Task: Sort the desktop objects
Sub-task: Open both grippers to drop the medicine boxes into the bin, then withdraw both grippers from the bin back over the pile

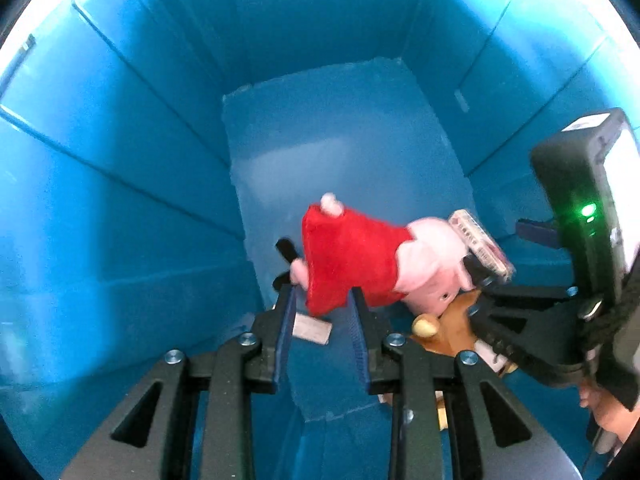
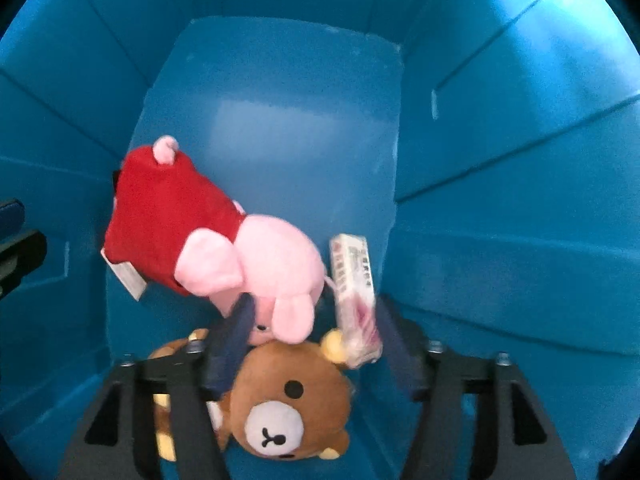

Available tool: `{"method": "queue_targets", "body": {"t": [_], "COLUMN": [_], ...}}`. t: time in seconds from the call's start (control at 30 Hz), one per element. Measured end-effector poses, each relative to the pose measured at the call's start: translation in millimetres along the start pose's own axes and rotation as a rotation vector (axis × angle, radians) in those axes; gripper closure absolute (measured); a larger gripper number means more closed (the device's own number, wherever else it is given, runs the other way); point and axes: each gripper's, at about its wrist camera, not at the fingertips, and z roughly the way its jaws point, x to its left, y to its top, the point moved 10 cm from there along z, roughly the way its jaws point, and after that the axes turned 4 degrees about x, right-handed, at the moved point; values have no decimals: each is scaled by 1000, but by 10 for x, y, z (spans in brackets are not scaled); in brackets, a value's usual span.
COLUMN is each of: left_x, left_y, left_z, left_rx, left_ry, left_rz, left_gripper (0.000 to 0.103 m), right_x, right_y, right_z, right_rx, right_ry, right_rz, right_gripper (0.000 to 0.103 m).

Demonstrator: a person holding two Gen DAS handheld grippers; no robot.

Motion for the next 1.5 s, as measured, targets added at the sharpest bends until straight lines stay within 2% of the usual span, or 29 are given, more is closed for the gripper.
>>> {"method": "queue_targets", "body": {"t": [0.07, 0.2, 0.23, 0.3, 0.37, 0.53, 0.63, 0.73, 0.8, 0.93, 1.0, 1.1, 1.27, 1.5], "left_x": [-15, -10, -10, -5, 7, 143, 354, 616, 852, 1342, 1613, 2074, 2936, 4208], "left_y": [44, 89, 91, 95, 79, -57, -214, -417, -590, -991, -1233, -1582, -2205, -3024], "left_z": [-140, -464, -553, -759, -991, -1541, -1868, -2155, -2329, -2595, -2698, -2780, -2731, -2290], "left_rx": [-51, -146, -170, -224, -283, -449, -549, -646, -715, -840, -897, -954, -984, -908], "left_ry": [-9, -51, -64, -94, -105, -97, -86, -73, -44, -1, 11, 41, 85, 145], "left_rz": [2, -11, -14, -19, -14, -9, -42, -78, -102, -157, -175, -195, -247, -339], "left_gripper": [77, 77, 77, 77, 77, 77, 77, 77, 73, 45, 38, 37, 37, 37], "right_x": [27, 60, 49, -56, -44, 87, 193, 419, 592, 983, 1250, 1740, 2553, 3665], "right_y": [3, 58, 52, 275, 248, 184, 85, -62, -148, -293, -361, -463, -568, -651], "right_z": [-131, -565, -682, -828, -1137, -1637, -1921, -2261, -2435, -2720, -2831, -3013, -3213, -3151], "right_rx": [-33, -114, -140, -195, -263, -392, -484, -588, -644, -727, -759, -810, -867, -883], "right_ry": [-8, 21, 33, 54, 70, 82, 80, 121, 134, 147, 154, 169, 220, 267], "right_rz": [-7, -21, -33, -47, -54, -64, -78, -95, -102, -131, -148, -175, -203, -214], "right_gripper": [27, 20, 17, 14, 8, 4, 2, 1, 1, 1, 1, 1, 0, 0]}}
